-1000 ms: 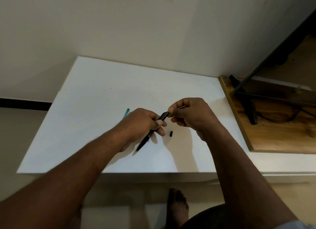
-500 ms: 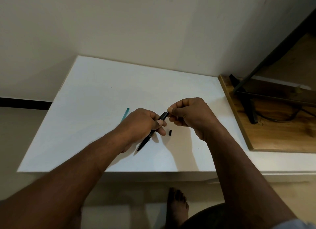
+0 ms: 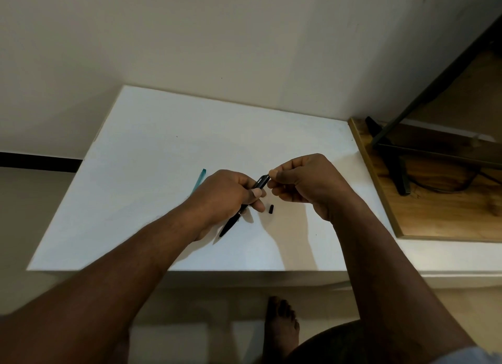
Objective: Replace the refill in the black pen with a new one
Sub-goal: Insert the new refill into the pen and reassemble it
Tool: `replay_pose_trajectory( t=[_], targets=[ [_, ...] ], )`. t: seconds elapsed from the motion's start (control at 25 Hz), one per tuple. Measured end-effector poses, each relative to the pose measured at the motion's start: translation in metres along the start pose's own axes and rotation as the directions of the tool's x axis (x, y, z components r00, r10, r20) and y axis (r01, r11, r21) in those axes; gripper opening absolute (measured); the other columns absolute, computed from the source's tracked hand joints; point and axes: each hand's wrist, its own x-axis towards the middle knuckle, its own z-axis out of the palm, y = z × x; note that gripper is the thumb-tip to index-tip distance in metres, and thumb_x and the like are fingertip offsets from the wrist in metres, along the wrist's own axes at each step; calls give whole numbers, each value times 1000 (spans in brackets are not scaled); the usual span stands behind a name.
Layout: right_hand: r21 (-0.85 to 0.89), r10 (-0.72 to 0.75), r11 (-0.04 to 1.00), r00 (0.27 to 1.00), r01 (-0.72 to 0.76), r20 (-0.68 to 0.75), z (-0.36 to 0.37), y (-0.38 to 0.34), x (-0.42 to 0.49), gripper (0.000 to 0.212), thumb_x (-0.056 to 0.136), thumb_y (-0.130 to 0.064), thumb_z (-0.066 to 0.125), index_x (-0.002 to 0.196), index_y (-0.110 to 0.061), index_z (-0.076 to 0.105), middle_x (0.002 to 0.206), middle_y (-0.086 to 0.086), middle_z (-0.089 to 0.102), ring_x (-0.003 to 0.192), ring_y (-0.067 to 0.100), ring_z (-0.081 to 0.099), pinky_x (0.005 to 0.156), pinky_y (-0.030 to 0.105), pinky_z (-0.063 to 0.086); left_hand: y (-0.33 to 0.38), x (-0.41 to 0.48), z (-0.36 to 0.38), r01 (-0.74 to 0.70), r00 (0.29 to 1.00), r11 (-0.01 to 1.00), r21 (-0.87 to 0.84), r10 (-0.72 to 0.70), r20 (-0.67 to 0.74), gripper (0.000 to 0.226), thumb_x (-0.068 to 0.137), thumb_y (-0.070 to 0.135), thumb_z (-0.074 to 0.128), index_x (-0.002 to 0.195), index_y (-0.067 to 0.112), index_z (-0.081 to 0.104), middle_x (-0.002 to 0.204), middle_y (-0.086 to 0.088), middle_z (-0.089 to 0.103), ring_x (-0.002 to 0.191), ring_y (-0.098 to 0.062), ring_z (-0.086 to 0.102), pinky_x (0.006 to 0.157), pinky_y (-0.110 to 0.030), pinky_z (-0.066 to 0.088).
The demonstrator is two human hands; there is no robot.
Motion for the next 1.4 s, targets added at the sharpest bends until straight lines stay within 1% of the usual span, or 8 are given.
replay_pose_trajectory(
  t=[0.16, 0.28, 0.36, 0.52, 0.72, 0.96, 1.2, 1.4],
  targets=[
    [-14, -54, 998, 999, 54, -1, -2, -2, -1, 12, 96, -4, 74, 85, -5, 79, 70, 4, 80, 64, 12, 76, 59, 21, 60, 2, -1, -3, -2, 1000, 1000, -27, 2, 24, 15, 101, 25, 63, 102, 27, 77, 82, 13, 81, 82, -9, 68, 71, -30, 55],
    [18, -76, 997, 997, 76, -9, -2, -3, -1, 11, 97, -3, 74, 87, -5, 79, 71, 4, 80, 66, 13, 77, 61, 22, 61, 3, -2, -4, -12, 1000, 1000, -29, 12, 21, 17, 102, 24, 61, 105, 27, 78, 82, 12, 81, 85, -13, 68, 72, -31, 57],
    [51, -84, 995, 996, 83, 5, -3, -4, -2, 9, 98, -3, 73, 91, -4, 79, 73, 5, 81, 67, 14, 78, 61, 22, 61, 4, -2, -6, -17, 1000, 999, -42, 18, 16, 19, 102, 23, 61, 107, 27, 78, 82, 12, 81, 83, -14, 66, 69, -29, 53],
    [61, -105, 993, 994, 104, 17, -4, -7, -4, 12, 100, 0, 68, 92, -3, 76, 86, 15, 81, 70, 19, 79, 60, 24, 61, 3, -2, -10, -31, 1000, 997, -70, 31, -1, 20, 102, 23, 61, 106, 29, 80, 80, 11, 80, 77, -10, 62, 69, -23, 45],
    [43, -130, 991, 991, 129, 22, -5, -8, -5, 14, 101, 3, 64, 92, -3, 73, 92, 21, 80, 70, 22, 80, 59, 24, 60, 1, 0, -12, -32, 999, 996, -85, 31, -8, 21, 100, 24, 63, 100, 35, 81, 81, 10, 79, 77, -13, 62, 72, -26, 45],
    [52, -148, 988, 988, 146, 33, -5, -8, -5, 15, 101, 5, 63, 93, -3, 72, 90, 21, 79, 76, 28, 81, 65, 27, 62, 2, 0, -13, -38, 999, 997, -72, 37, -16, 23, 101, 22, 61, 98, 36, 79, 80, 11, 79, 76, -13, 62, 69, -25, 45],
    [46, -154, 987, 987, 152, 46, -4, -8, -5, 15, 101, 6, 62, 94, -3, 71, 89, 19, 79, 75, 26, 81, 65, 27, 62, 1, 0, -14, -36, 999, 996, -82, 35, -15, 23, 101, 23, 63, 93, 38, 79, 80, 11, 79, 77, -14, 63, 70, -26, 46],
    [-63, -185, 980, 982, 187, 33, -5, -9, -6, 15, 100, 5, 63, 93, -4, 72, 86, 16, 79, 75, 25, 81, 66, 29, 62, 1, 0, -14, -47, 999, 998, -32, 46, -15, 21, 100, 26, 63, 96, 40, 79, 81, 14, 79, 77, -11, 64, 69, -24, 45]
  ],
)
